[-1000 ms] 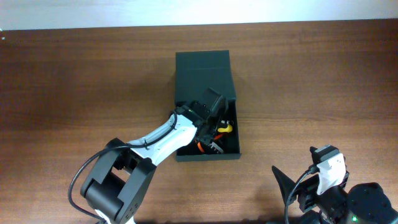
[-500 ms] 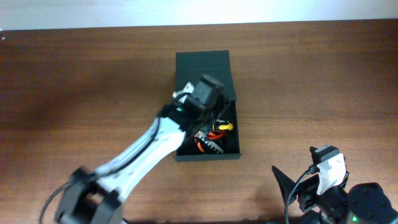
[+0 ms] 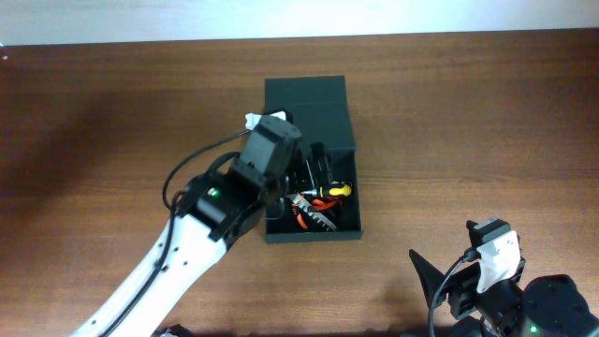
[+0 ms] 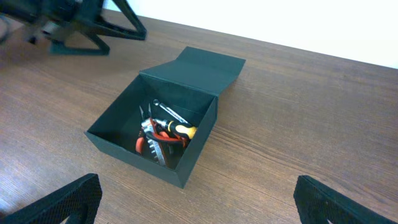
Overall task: Pack container
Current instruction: 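Open left gripper and withdraw it from the box, then move both grippers to the box's raised lid flap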
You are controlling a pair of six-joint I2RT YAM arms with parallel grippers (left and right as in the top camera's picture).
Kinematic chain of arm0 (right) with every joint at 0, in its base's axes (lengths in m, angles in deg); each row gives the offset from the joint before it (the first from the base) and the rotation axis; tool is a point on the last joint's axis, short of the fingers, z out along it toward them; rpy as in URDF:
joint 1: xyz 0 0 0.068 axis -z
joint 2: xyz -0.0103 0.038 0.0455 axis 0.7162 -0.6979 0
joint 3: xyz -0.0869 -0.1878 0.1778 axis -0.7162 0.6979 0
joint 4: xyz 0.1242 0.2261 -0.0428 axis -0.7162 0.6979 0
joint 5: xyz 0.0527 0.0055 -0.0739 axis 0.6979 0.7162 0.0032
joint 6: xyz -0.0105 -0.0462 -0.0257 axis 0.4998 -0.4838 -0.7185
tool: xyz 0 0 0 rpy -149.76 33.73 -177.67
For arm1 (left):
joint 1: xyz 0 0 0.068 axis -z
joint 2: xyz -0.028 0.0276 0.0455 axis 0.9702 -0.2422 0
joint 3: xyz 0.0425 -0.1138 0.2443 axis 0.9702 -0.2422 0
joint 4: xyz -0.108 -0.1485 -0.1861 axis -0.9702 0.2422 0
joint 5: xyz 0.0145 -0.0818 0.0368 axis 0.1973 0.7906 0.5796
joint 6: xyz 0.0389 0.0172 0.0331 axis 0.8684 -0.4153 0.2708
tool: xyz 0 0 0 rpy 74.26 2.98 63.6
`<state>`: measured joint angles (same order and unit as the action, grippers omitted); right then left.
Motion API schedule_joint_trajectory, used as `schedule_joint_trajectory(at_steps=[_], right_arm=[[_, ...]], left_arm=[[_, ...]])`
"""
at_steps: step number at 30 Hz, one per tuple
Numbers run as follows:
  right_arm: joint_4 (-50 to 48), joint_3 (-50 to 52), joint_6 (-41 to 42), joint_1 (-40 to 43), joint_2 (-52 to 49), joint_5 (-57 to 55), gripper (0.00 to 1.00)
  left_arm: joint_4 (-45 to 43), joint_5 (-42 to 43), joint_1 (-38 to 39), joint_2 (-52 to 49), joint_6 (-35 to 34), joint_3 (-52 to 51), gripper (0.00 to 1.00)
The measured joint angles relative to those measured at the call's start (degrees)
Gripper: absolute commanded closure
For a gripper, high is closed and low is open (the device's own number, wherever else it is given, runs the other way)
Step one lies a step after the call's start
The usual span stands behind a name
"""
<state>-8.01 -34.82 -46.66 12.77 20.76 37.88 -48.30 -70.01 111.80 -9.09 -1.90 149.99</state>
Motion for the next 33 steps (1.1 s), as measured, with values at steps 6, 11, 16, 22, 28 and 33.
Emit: schedule_joint_trajectory(at_steps=[6,11,16,22,28,33], right_arm=[[0.0,0.0,0.0,0.0,0.0,0.0,0.01],[0.0,0.0,0.0,0.0,0.0,0.0,0.01],[0.0,0.0,0.0,0.0,0.0,0.0,0.01],[0.1,0.0,0.0,0.0,0.0,0.0,0.01],[-8.4,0.0,0.0,0.0,-0.6,0.0,0.01],[-9.9,-3.7,1.0,0.0,-8.4,0.0,0.01]], left_arm=[[3.3,-0.5,0.0,1.0,3.4,0.0,0.01],[11.4,-1.0,0.0,1.0,4.2,0.0,0.01],[18.8,-2.6,0.0,1.0,4.7,0.0,0.01],[22.8,-4.0,0.0,1.0,4.8,0.0,0.01],[21.0,-4.0,0.0,1.0,4.8,0.0,0.00],[16.3,-1.3,-2.6,1.0,4.8,0.0,0.00]])
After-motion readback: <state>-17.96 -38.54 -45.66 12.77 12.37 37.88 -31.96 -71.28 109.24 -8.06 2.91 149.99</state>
